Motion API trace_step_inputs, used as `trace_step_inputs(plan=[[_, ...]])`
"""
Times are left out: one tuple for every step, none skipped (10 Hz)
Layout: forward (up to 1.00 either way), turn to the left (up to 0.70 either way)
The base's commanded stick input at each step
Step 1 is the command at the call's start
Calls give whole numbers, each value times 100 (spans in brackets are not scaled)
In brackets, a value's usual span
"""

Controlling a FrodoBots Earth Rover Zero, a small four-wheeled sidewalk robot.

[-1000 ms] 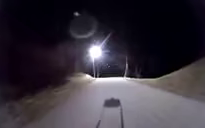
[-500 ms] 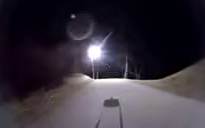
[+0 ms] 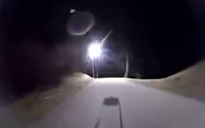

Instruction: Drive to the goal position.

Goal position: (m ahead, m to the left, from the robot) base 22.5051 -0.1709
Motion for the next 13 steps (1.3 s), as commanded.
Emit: trace_step_inputs(plan=[[70, 0], [70, 0], [70, 0], [70, 0], [70, 0], [70, 0], [70, 0], [70, 0], [70, 0], [70, 0], [70, 0], [70, 0], [70, 0]])
